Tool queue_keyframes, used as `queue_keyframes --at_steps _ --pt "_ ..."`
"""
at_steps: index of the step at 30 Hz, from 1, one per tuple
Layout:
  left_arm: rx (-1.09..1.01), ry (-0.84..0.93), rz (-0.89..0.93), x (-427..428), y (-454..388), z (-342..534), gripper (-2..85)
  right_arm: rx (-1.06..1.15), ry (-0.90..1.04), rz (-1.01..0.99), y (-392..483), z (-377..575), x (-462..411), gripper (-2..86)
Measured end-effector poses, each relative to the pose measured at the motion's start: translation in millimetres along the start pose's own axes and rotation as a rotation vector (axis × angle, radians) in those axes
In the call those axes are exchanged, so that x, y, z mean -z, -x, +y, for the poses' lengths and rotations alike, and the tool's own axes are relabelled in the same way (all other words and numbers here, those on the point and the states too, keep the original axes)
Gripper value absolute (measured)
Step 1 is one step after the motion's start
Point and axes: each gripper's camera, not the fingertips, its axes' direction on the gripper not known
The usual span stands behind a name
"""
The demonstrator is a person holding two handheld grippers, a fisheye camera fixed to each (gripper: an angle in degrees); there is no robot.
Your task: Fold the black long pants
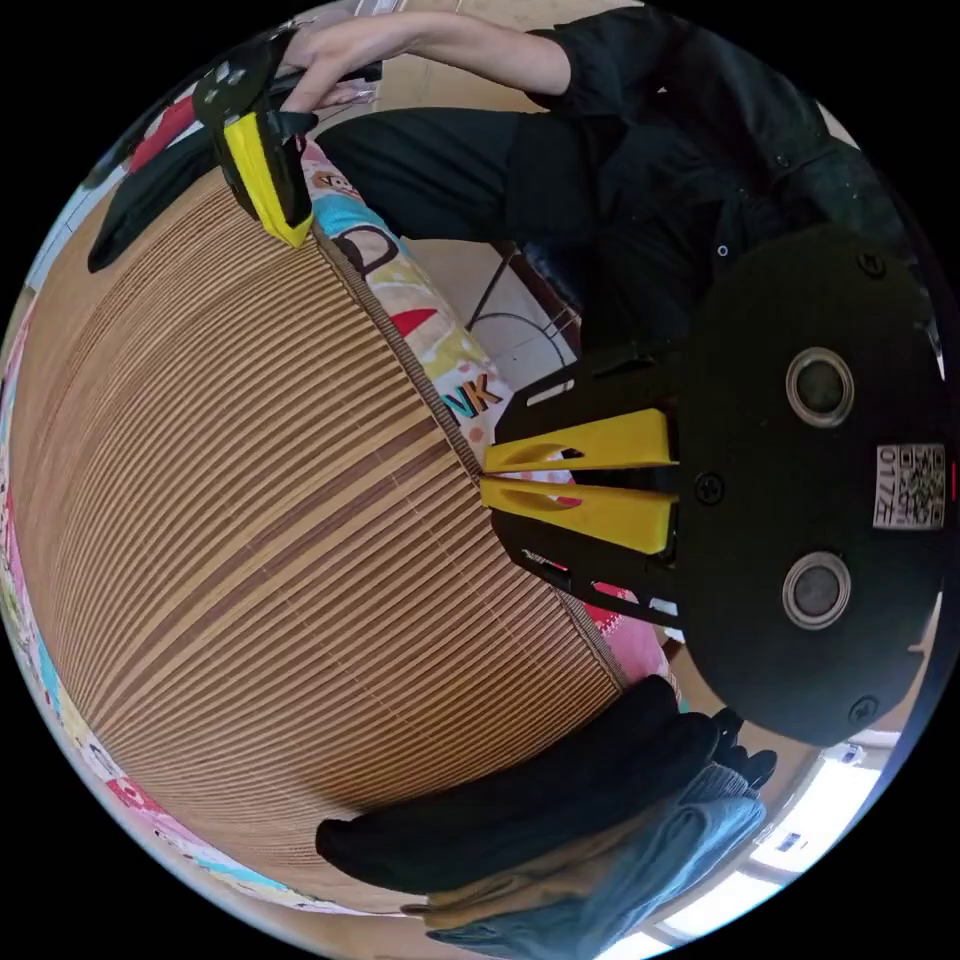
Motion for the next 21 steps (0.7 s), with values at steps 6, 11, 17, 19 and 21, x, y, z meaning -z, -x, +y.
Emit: queue_keyframes --at_steps 6,11,17,19,21 --pt "-0.061 0.18 0.119 -5 25 -63 -0.4 0.061 -0.011 0.089 0 18 -6 0.4" --pt "0.029 0.202 0.427 -23 79 -84 -0.6 0.059 -0.264 -0.134 -49 87 -14 0.5" --pt "0.044 0.143 0.513 -29 93 -95 -0.6 -0.201 -0.526 -0.542 -174 221 -68 0.9" --pt "0.05 0.143 0.445 -24 83 -101 -0.6 -0.372 -0.671 -0.574 -225 289 -84 1.2" --pt "0.045 0.149 0.332 -18 65 -110 -0.6 -0.509 -0.768 -0.534 -256 338 -90 1.7"
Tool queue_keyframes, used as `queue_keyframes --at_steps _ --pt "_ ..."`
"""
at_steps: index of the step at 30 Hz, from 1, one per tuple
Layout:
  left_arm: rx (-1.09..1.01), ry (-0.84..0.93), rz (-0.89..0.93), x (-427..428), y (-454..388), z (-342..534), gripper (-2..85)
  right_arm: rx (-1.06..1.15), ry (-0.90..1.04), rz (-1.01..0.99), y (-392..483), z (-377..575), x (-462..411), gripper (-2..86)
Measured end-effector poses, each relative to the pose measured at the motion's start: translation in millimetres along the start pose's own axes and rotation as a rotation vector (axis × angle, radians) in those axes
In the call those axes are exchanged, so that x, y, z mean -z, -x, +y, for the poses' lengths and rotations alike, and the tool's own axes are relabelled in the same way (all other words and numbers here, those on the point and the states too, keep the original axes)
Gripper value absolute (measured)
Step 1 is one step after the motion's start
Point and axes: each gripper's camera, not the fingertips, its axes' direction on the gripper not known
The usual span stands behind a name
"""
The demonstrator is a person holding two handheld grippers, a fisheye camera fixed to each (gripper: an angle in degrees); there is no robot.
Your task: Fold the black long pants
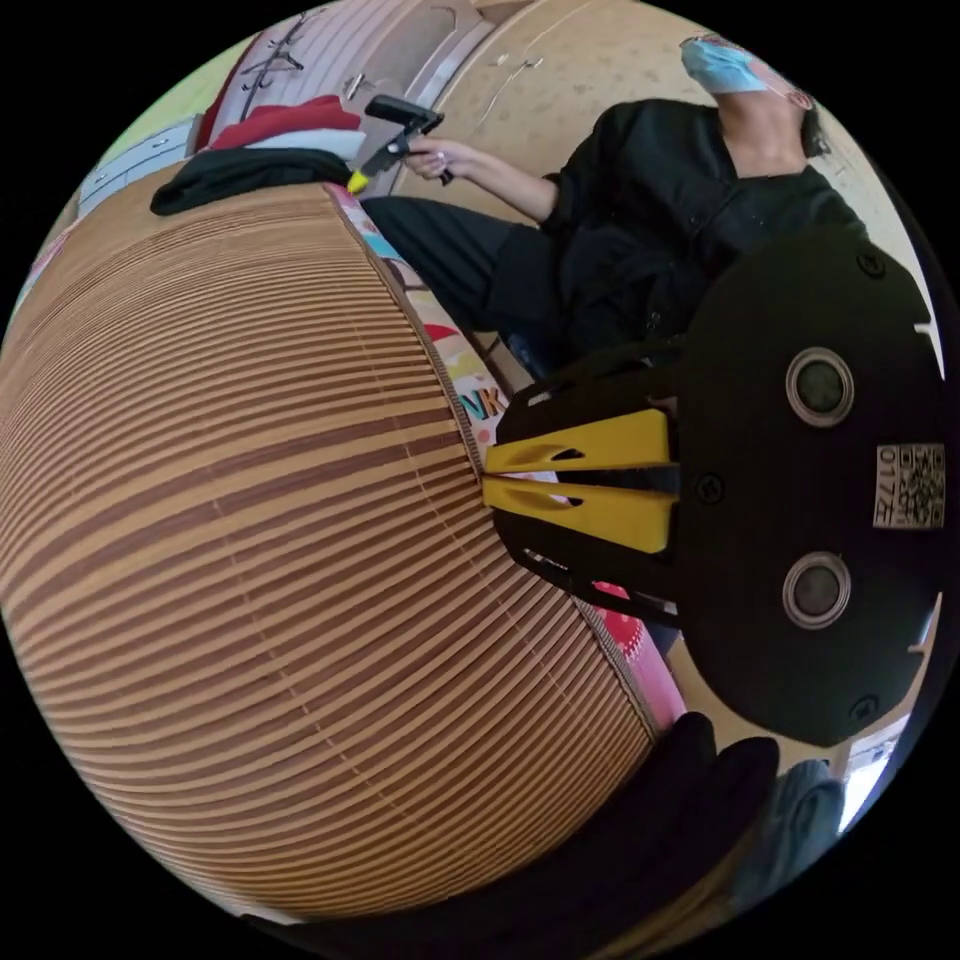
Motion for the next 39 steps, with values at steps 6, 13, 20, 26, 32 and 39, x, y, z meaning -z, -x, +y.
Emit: queue_keyframes --at_steps 6,13,20,26,32,39 --pt "0.004 0.092 -0.14 -3 -28 -31 -0.5 -0.217 -0.289 0.07 -92 45 86 3.1" --pt "0.01 0.145 -0.145 -6 -36 -52 -0.5 -0.469 -0.498 0.162 -150 89 109 13.6" --pt "0.009 0.104 -0.144 -9 -44 -53 -0.4 -0.423 -0.508 -0.283 -200 99 71 11.9" --pt "0.032 0.055 -0.06 -12 -39 -49 -0.5 -0.324 -0.542 0.063 -111 44 106 4.6" --pt "0.044 0.046 -0.1 -16 -55 -49 -0.5 0.213 -0.626 0.194 79 -66 121 2.5" --pt "0.023 0.147 -0.352 -32 -109 -63 -0.4 0.825 -0.123 0.152 254 -137 -74 3.0"
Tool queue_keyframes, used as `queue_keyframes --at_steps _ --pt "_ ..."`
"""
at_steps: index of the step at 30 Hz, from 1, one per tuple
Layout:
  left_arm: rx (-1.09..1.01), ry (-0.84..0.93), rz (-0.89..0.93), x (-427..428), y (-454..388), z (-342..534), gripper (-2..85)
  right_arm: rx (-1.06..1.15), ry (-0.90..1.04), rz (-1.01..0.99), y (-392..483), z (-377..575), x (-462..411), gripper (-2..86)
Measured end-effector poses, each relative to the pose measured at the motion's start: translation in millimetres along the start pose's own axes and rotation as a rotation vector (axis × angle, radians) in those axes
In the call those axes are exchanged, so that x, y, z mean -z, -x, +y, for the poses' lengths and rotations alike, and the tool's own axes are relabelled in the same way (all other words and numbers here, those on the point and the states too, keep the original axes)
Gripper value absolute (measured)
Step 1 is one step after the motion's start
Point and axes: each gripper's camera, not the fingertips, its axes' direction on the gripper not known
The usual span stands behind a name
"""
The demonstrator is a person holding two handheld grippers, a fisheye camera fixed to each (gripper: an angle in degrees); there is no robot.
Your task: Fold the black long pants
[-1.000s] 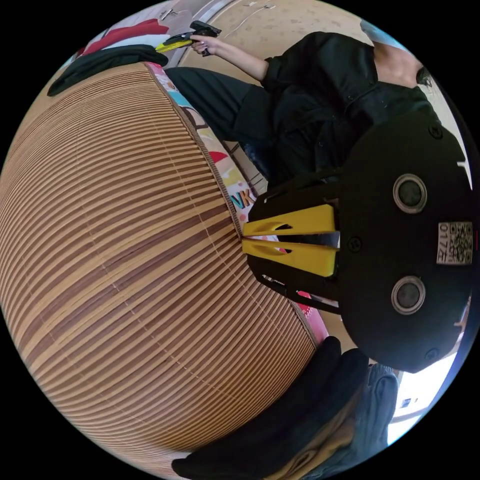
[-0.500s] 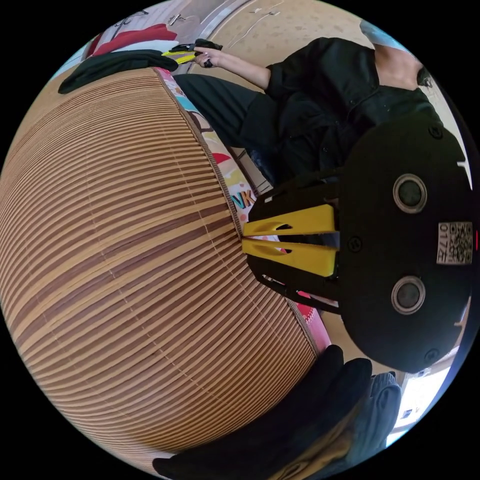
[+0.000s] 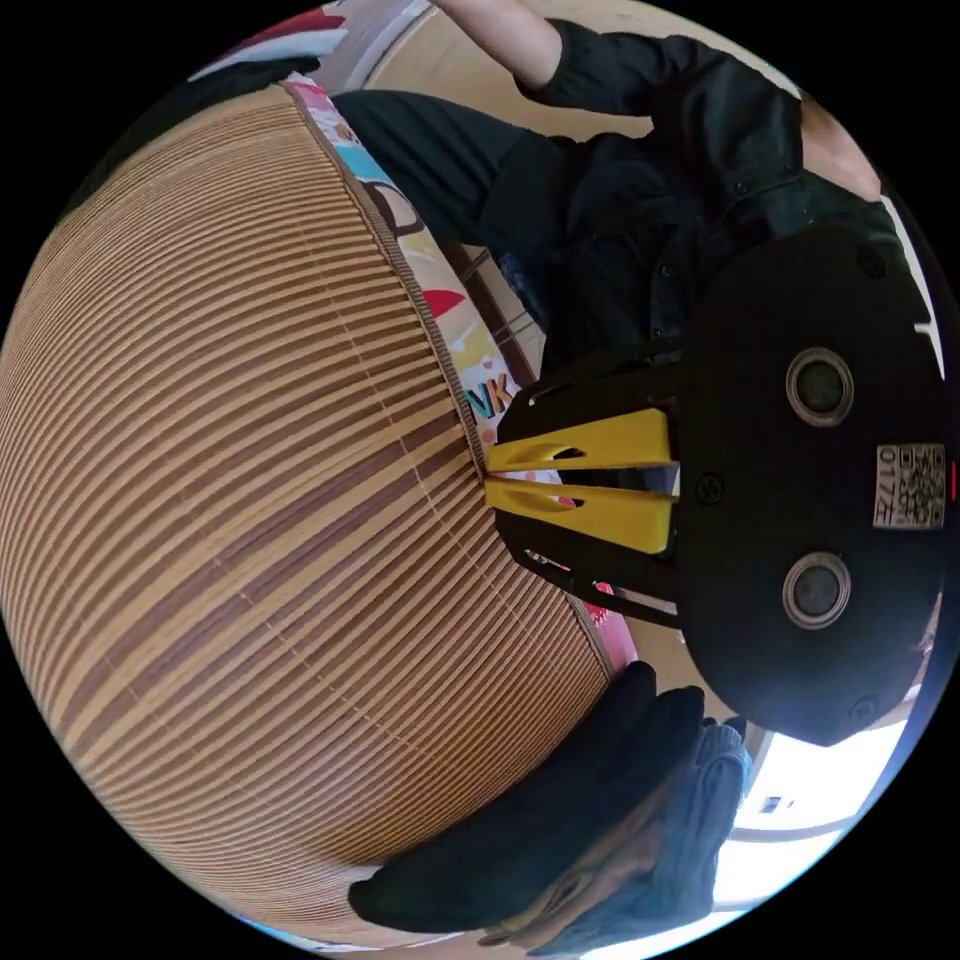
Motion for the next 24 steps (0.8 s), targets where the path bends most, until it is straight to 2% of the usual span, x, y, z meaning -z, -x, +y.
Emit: queue_keyframes --at_steps 1,4,6,8,10,11,14,16,17,19,24 --pt "-0.004 0.009 -0.024 0 -5 -1 -0.4 0.083 0.099 -0.059 24 1 -38 3.1" --pt "-0.039 0.04 -0.137 -3 -29 -4 -0.3 0.192 0.218 -0.2 69 31 -102 3.2" --pt "-0.034 0.037 -0.171 -6 -37 0 -0.3 0.118 0.204 -0.292 69 56 -116 3.1" --pt "-0.019 0.024 -0.169 -8 -38 5 -0.2 0.04 0.186 -0.471 49 79 -117 2.8" --pt "-0.026 0.003 -0.169 -10 -39 12 -0.2 -0.049 0.093 -0.709 5 111 -100 2.0" --pt "-0.022 -0.012 -0.16 -11 -38 17 -0.2 -0.081 0.051 -0.728 -10 120 -91 1.8" --pt "-0.024 -0.036 -0.149 -16 -37 28 -0.3 -0.314 -0.072 -0.553 -88 163 -47 2.2" --pt "-0.024 -0.036 -0.141 -19 -35 33 -0.3 -0.574 -0.104 -0.31 -152 201 -18 3.8" --pt "-0.02 -0.03 -0.134 -21 -33 36 -0.3 -0.653 -0.113 -0.271 -167 211 -13 5.0" --pt "-0.021 -0.015 -0.133 -25 -31 39 -0.3 -0.879 -0.186 -0.266 -216 247 -2 9.1" --pt "-0.039 0.03 -0.174 -40 -31 54 -0.2 -1.008 -0.275 -0.372 -260 255 -21 10.4"
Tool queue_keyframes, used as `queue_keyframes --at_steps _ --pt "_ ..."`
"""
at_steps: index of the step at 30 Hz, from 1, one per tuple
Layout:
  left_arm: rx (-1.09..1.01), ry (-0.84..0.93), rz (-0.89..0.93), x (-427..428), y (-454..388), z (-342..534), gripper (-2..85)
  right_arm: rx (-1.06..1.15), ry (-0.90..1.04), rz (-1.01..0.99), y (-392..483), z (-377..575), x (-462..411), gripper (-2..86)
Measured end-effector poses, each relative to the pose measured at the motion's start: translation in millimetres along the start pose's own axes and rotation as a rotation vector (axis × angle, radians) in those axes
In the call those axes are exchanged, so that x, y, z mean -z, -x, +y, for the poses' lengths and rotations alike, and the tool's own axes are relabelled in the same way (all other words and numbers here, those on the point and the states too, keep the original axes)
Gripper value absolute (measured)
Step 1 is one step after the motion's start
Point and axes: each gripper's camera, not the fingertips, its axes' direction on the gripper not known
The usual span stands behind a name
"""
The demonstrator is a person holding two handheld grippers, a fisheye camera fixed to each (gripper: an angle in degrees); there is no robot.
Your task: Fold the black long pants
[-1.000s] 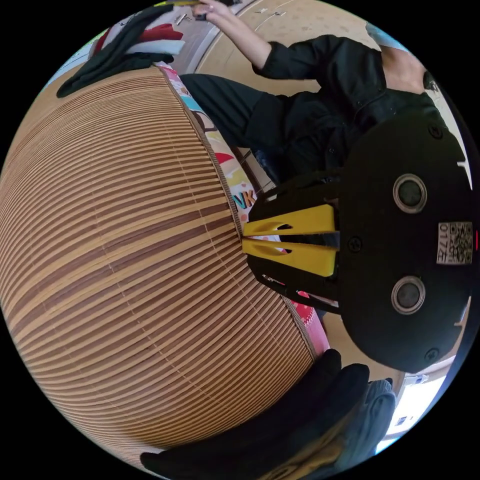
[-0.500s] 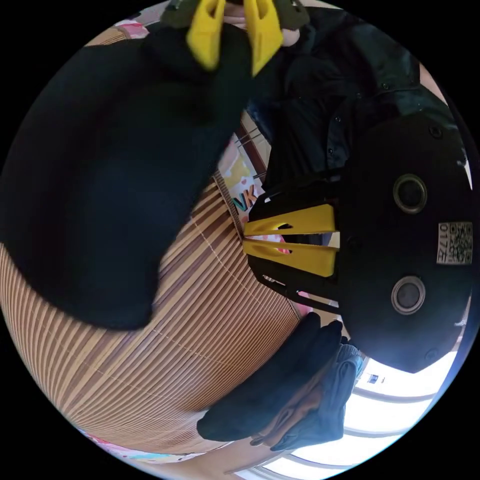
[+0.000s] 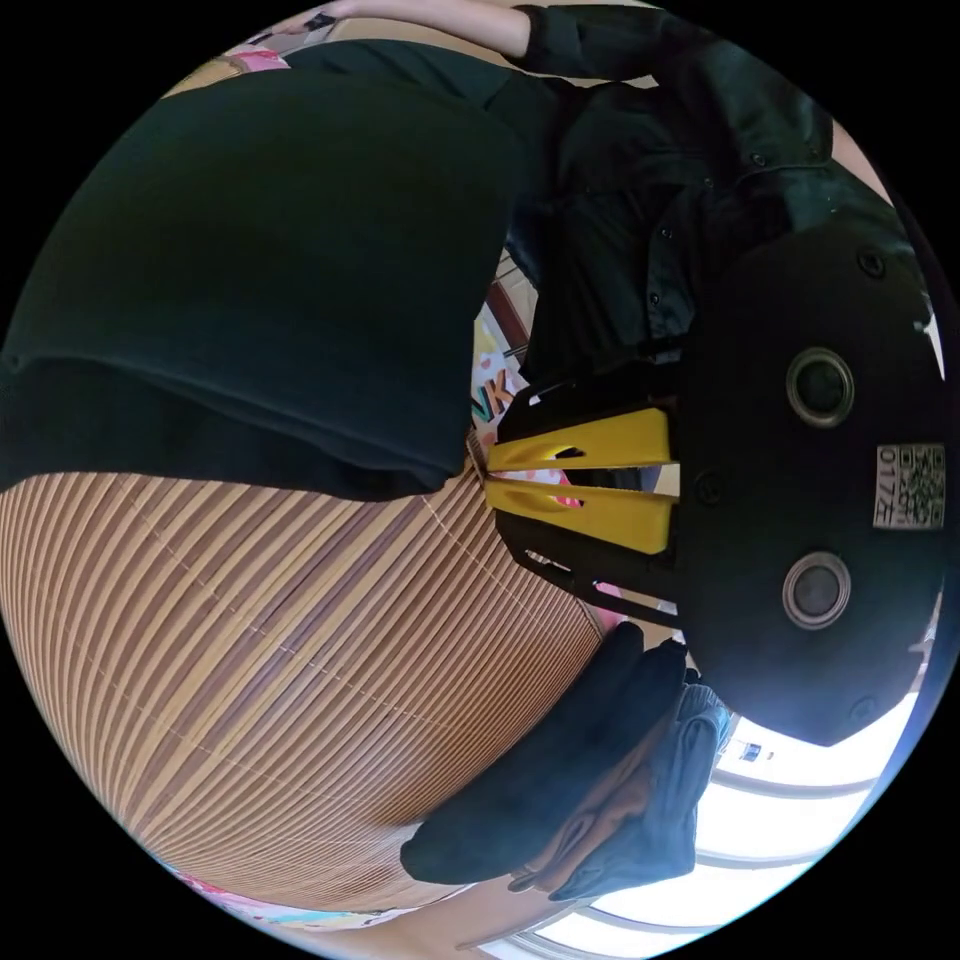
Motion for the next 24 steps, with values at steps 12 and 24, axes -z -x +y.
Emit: queue_keyframes --at_steps 12,24 --pt "0.227 -0.65 0.207 -4 51 189 -0.7 0.632 -0.057 -0.154 143 20 10 2.3" --pt "-0.451 -1.327 0.875 101 57 266 16.2 1.123 0.069 -0.95 211 90 118 1.9"
